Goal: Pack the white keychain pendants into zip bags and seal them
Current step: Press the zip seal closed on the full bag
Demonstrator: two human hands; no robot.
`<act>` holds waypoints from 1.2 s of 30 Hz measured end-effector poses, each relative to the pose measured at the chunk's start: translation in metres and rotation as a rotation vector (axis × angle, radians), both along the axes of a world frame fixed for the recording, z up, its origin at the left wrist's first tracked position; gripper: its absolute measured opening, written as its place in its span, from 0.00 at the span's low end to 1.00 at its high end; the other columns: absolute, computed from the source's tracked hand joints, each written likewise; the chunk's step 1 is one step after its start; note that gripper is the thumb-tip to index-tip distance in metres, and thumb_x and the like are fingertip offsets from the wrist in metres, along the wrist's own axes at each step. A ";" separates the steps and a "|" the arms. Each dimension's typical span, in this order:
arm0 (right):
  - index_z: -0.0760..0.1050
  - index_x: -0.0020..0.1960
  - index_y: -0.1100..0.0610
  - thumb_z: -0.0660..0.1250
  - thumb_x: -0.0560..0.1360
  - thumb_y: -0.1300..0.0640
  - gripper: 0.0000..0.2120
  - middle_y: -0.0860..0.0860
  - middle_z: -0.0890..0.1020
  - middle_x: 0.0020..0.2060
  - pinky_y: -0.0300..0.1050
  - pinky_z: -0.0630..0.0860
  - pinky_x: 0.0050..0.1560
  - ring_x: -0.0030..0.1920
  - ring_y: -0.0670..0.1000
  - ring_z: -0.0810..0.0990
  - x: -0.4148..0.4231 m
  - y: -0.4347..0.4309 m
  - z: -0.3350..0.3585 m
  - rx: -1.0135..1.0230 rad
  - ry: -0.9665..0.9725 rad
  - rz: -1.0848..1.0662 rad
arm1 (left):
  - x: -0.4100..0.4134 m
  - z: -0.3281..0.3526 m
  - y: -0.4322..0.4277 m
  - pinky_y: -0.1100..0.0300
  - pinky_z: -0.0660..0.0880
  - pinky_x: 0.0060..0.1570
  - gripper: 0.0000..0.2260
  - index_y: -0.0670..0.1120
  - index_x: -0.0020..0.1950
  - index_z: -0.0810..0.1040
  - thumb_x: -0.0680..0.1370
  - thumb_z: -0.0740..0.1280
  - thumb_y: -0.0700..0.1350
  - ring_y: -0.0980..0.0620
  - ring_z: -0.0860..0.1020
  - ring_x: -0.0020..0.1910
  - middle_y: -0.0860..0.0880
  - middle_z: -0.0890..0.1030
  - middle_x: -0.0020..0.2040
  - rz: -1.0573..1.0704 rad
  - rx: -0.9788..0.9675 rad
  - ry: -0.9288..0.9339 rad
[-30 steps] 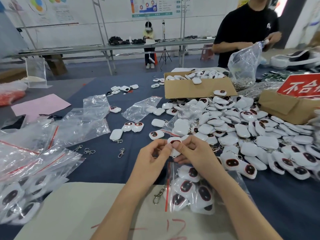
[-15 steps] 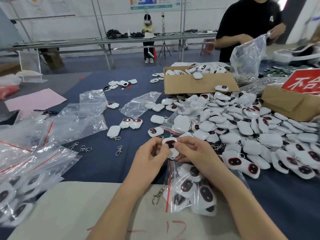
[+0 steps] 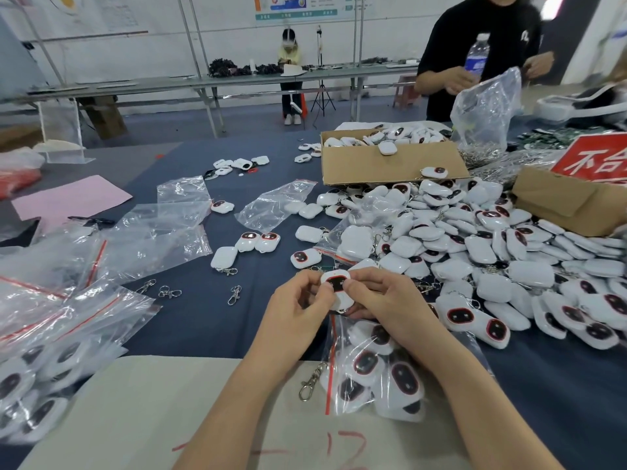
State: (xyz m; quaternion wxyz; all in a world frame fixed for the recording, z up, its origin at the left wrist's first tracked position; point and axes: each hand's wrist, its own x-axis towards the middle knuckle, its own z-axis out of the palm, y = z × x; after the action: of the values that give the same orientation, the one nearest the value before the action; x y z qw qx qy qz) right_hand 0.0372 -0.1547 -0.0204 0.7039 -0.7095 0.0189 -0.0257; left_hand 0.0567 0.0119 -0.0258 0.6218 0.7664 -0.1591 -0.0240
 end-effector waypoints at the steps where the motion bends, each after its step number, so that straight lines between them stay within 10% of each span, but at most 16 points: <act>1: 0.83 0.47 0.53 0.71 0.77 0.60 0.04 0.51 0.87 0.40 0.38 0.82 0.40 0.37 0.49 0.85 0.000 0.000 0.000 -0.002 -0.001 -0.002 | 0.000 0.000 0.000 0.65 0.74 0.41 0.07 0.51 0.45 0.81 0.82 0.65 0.45 0.59 0.75 0.36 0.56 0.81 0.36 -0.004 0.001 0.001; 36: 0.82 0.54 0.54 0.71 0.78 0.56 0.06 0.52 0.88 0.43 0.38 0.83 0.46 0.44 0.50 0.87 0.000 -0.004 -0.002 -0.017 0.004 0.042 | -0.001 -0.004 -0.001 0.56 0.79 0.47 0.07 0.58 0.53 0.78 0.78 0.71 0.47 0.52 0.80 0.42 0.54 0.84 0.45 0.005 0.051 -0.007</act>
State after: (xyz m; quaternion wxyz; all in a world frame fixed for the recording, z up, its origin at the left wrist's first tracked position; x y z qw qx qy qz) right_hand 0.0374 -0.1583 -0.0227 0.6981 -0.7159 0.0052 -0.0098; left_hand 0.0557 0.0106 -0.0297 0.6017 0.7824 -0.1589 -0.0240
